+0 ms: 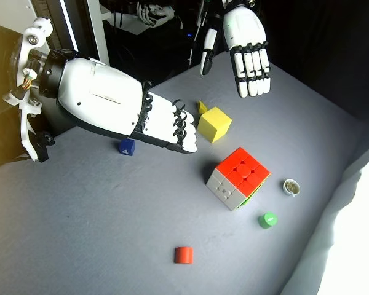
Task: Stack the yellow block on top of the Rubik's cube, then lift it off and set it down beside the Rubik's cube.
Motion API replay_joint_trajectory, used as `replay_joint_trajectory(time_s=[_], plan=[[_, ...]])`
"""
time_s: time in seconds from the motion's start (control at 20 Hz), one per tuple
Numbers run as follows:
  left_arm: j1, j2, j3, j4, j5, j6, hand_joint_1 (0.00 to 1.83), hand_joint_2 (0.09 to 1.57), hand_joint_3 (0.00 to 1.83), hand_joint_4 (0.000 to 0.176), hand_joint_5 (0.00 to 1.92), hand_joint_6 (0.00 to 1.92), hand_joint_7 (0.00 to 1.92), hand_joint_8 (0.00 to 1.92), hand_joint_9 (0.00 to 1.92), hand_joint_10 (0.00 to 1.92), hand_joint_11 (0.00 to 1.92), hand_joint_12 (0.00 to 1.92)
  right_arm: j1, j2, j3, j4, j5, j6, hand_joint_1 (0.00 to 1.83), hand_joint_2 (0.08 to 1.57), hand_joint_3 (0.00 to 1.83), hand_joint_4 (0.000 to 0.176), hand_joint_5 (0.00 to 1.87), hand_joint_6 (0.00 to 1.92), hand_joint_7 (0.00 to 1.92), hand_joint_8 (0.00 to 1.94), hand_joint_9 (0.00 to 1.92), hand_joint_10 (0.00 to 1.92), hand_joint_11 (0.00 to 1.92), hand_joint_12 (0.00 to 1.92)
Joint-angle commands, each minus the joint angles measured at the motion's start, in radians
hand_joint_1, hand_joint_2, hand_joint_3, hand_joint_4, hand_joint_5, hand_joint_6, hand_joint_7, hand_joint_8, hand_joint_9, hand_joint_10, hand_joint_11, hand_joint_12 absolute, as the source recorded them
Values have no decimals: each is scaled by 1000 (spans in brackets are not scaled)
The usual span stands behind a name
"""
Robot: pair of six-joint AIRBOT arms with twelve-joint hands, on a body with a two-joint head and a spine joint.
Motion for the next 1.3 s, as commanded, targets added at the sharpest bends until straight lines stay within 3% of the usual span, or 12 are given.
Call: replay_joint_trajectory(time_s=[0.0, 0.3, 0.4, 0.55, 0.6, 0.8, 0.95, 1.1, 1.25], plan=[[-17, 0, 5, 8, -78, 18, 756, 1006, 7, 0, 0, 0, 6, 1, 42, 6, 0, 454, 15, 11, -1, 16, 69, 6, 0, 1277, 32, 0, 13, 5, 5, 2, 0, 0, 0, 0], [-55, -106, 12, -187, -78, 217, 818, 1051, 10, 0, 0, 0, 0, 0, 26, 5, 0, 420, 15, 11, -1, 16, 69, 5, 0, 1271, 20, 0, 42, 14, 40, 13, 5, 2, 0, 0], [-72, -144, 15, -274, -78, 303, 740, 1063, 6, 0, 0, 0, 0, 0, 30, 4, 0, 428, 15, 11, -1, 16, 69, 5, 0, 1277, 21, 0, 52, 16, 47, 14, 3, 1, 0, 0], [-87, -190, 27, -337, -79, 368, 788, 1054, 1, 0, 0, 0, 3, 0, 59, 8, 0, 456, 15, 11, -1, 16, 69, 5, 0, 1281, 20, 0, 62, 17, 54, 13, 5, 1, 0, 0], [-89, -205, 30, -351, -79, 383, 742, 1062, 3, 0, 0, 0, 11, 2, 76, 10, 0, 504, 14, 11, -1, 16, 69, 5, 0, 1284, 20, 0, 83, 25, 76, 21, 23, 9, 0, 0], [-86, -255, 48, -380, -80, 416, 722, 1086, 7, 0, 0, 0, 5, 0, 56, 1, 0, 393, 14, 11, -1, 16, 69, 5, 0, 1293, 19, 0, 120, 35, 108, 28, 61, 23, 0, 0], [-75, -286, 66, -380, -84, 419, 757, 1052, 0, 0, 15, 2, 61, 8, 111, 11, 0, 534, 14, 11, -1, 16, 69, 5, 0, 1301, 12, 0, 144, 17, 135, 6, 80, 15, 0, 0], [-59, -314, 86, -379, -104, 419, 732, 1086, 7, 0, 0, 0, 25, 0, 86, 0, 0, 464, 14, 11, -1, 16, 69, 5, 12, 1311, 12, 0, 145, 12, 148, 8, 92, 16, 20, 12], [-54, -331, 111, -367, -104, 418, 782, 1047, 0, 0, 37, 11, 84, 14, 130, 13, 0, 539, 14, 11, -1, 16, 69, 5, 3, 1317, 11, 0, 126, 2, 140, 3, 99, 16, 13, 13]])
